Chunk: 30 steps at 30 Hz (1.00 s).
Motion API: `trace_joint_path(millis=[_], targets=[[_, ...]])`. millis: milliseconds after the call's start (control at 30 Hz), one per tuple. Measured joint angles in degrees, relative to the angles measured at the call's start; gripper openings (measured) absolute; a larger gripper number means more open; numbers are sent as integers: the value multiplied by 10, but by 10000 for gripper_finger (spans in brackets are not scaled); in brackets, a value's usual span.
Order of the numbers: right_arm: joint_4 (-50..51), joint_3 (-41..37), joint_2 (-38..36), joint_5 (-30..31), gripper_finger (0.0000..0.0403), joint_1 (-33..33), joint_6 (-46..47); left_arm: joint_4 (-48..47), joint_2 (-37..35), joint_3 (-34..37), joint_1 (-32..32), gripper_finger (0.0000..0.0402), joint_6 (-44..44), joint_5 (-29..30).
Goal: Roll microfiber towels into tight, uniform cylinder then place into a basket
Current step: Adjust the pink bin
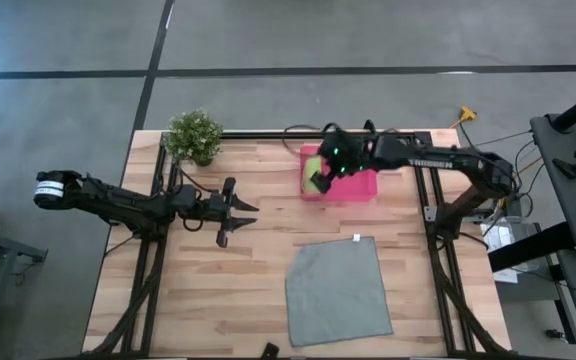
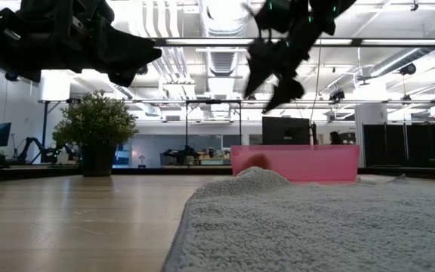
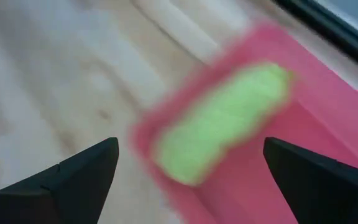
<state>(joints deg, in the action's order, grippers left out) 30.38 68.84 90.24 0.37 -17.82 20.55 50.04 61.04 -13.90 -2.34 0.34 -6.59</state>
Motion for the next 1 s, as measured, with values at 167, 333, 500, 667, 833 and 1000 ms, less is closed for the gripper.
trace_joint_path(millis=[167,333,500,667,833,1000], targets=[[-10,7,31,-1,373,85,-37,-1,2,-1,-3,114,0,0],[-77,33,115,40,339,123,-39,0,4,-1,-10,114,0,0],[-35,118,217,57,272,130,-101,0,3,-1,-11,114,0,0],[146,219,304,151,149,126,-168,-1,5,-1,-11,114,0,0],[215,252,343,172,23,103,-160,-1,5,-1,-11,114,0,0],[230,229,340,174,12,77,-135,-5,8,0,-11,114,-1,7]])
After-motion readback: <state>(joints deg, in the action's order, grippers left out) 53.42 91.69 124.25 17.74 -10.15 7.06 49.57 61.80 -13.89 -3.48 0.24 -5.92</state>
